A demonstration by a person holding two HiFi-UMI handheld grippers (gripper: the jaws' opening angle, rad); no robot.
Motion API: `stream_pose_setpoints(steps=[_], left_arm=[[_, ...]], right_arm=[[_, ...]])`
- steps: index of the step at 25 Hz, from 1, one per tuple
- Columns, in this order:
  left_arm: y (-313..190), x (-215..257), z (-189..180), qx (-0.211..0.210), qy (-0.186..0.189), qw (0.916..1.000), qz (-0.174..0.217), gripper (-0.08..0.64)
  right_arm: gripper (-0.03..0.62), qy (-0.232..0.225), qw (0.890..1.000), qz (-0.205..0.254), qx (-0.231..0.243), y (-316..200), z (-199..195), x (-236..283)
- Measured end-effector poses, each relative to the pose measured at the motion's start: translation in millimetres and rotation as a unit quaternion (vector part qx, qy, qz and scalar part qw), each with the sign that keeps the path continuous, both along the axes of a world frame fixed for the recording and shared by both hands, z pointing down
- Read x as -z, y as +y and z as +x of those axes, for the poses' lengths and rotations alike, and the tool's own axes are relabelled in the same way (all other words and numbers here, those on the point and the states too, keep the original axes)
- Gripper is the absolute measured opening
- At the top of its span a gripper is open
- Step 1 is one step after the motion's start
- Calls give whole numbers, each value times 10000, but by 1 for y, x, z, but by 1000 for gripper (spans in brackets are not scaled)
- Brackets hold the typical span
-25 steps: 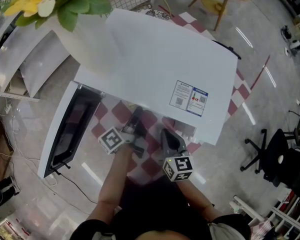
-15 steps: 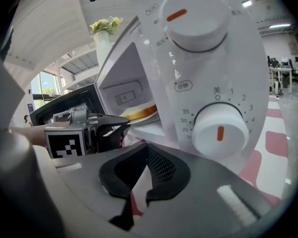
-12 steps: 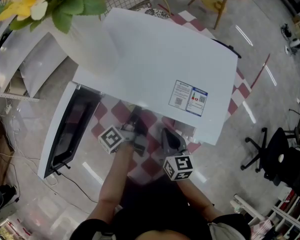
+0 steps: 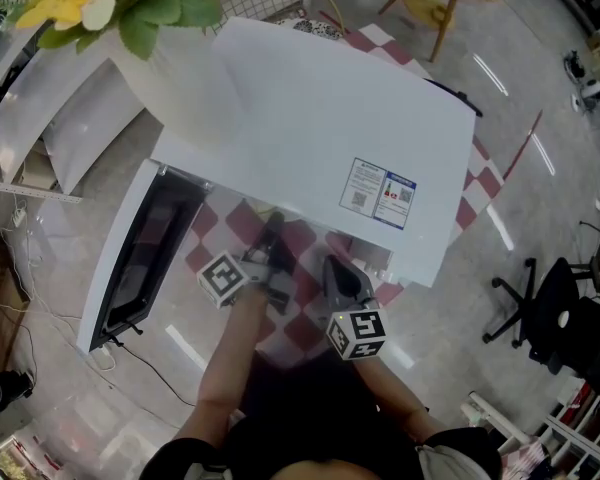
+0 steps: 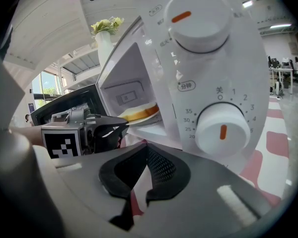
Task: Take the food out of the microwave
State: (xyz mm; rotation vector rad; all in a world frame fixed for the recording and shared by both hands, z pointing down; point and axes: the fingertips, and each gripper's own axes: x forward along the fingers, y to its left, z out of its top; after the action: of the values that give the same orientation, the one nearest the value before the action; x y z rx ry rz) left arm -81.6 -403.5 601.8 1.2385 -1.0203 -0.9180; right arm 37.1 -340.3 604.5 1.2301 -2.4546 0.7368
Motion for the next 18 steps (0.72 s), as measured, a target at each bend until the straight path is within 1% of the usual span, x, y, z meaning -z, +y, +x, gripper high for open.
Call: stream_pose_setpoints(steps=[18], left_arm=[[21, 2, -2, 14, 13, 10000, 51, 23]], right_arm=[[0, 0, 9999, 69, 114, 11, -2, 1]])
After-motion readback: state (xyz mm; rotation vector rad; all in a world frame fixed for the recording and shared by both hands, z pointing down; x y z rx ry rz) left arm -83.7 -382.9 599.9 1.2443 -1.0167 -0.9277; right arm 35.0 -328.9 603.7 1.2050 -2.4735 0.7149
